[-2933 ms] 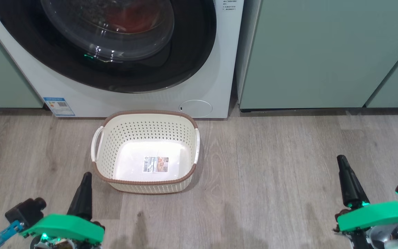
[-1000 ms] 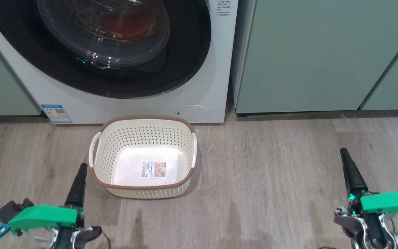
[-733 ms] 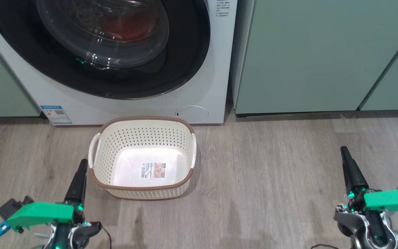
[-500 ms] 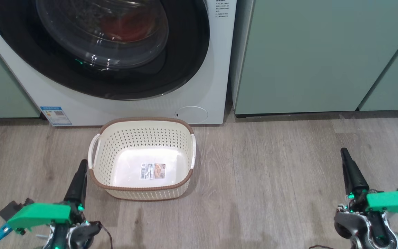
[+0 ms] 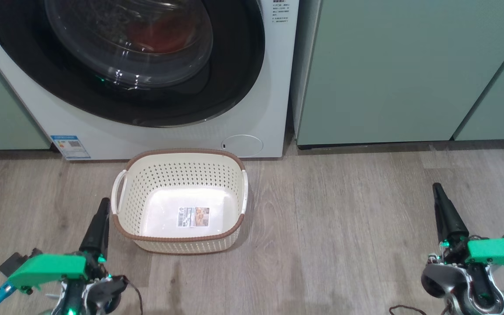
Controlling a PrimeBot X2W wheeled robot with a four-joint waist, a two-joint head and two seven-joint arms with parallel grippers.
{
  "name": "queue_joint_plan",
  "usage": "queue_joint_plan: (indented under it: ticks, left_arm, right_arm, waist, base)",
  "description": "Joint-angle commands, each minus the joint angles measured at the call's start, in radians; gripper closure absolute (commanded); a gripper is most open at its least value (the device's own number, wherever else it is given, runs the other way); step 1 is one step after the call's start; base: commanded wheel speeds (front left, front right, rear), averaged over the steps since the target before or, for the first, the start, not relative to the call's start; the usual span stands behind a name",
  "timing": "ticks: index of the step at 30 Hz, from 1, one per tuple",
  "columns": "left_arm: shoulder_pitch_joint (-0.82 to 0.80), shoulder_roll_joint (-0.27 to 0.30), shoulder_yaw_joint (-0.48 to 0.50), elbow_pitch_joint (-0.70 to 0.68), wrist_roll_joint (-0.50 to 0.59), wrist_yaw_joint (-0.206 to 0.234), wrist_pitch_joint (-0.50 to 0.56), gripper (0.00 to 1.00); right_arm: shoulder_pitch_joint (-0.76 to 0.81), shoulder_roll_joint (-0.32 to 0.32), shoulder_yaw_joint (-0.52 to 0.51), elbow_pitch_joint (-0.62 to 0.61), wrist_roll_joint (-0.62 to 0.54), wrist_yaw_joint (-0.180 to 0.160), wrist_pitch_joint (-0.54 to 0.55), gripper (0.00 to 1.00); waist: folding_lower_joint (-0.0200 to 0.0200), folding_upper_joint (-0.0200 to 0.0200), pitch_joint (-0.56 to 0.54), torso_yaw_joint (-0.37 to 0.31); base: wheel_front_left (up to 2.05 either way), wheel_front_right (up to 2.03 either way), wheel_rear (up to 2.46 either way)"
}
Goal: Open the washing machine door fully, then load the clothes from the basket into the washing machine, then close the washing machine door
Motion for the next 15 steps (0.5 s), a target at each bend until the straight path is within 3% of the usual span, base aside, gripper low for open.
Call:
queue_joint_plan:
  ticks: [1,15]
  left_arm:
    - [-0.048,0.008,0.034,-0.030,-0.006,-0.009,0.003,1.00]
    - [-0.048,0.008,0.033,-0.030,-0.006,-0.009,0.003,1.00]
  right_arm:
    - [-0.049,-0.014,0.016,-0.033,0.003,0.000,0.008,1.00]
    - [-0.049,-0.011,0.011,-0.032,-0.001,0.000,0.012,1.00]
  waist:
    - [0.0000,-0.0001,0.000,0.000]
    - [0.0000,-0.0001,0.000,0.000]
  base:
    - [0.00,0.00,0.00]
    - [0.00,0.00,0.00]
